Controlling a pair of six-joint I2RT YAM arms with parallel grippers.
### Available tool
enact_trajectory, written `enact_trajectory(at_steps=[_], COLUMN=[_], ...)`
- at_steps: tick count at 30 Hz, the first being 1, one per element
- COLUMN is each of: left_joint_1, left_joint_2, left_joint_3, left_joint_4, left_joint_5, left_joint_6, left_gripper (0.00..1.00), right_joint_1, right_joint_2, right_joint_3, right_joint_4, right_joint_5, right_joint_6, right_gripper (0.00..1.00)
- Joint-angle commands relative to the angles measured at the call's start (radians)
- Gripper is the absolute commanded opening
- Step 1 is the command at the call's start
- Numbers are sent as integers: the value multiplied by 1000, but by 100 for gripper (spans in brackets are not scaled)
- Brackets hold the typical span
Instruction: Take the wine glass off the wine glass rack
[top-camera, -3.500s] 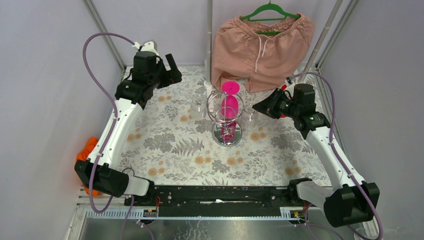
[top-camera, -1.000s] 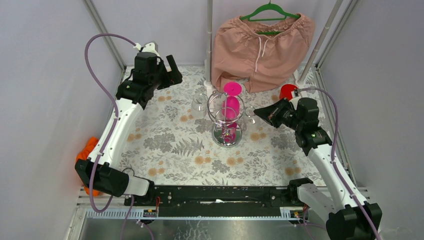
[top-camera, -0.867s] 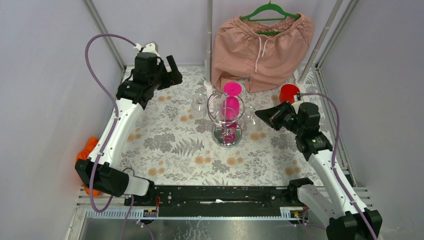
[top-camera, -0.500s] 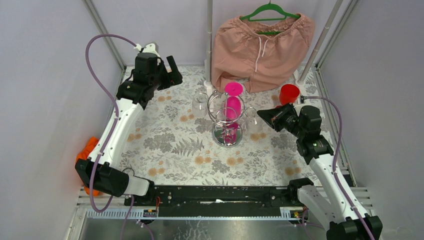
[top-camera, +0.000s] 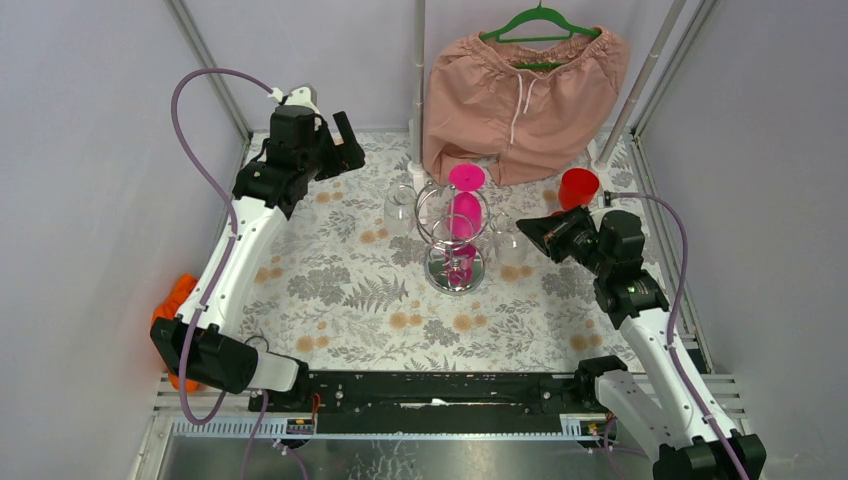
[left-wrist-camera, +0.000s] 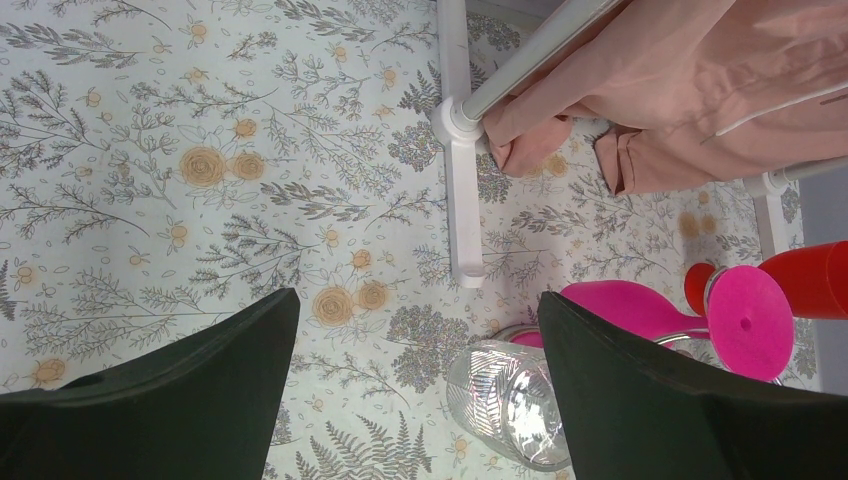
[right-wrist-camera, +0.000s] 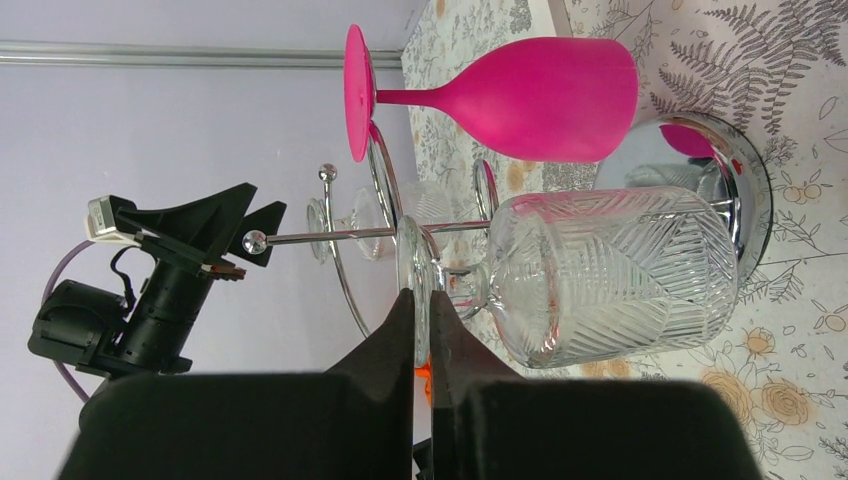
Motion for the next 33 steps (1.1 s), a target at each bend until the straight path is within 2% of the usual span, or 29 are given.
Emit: enact_trajectory(at_steps=[1, 10, 18, 27, 33], left_joint_1=[-5, -5, -6, -6, -5], left_joint_2=[-13, -13, -12, -15, -15], left_joint_3=[-4, -3, -10, -5, 6], left_joint_4=[44, 43, 43, 43, 60], left_joint_5=[9, 9, 9, -7, 0], left_joint_6=[11, 12, 13, 7, -24], left_gripper=[97, 97, 97, 97, 97], right_joint_1=[5, 6, 6, 5, 5], right_joint_2=[-31, -85, -103, -109, -38], right_joint_3=[66, 51, 100, 277, 435], right_joint_4=[28, 31, -40, -206, -224], right_joint_5=[33, 75, 117, 218, 198], right_joint_6=[-12, 17, -47, -203, -293], right_gripper=[0, 0, 0, 0, 0])
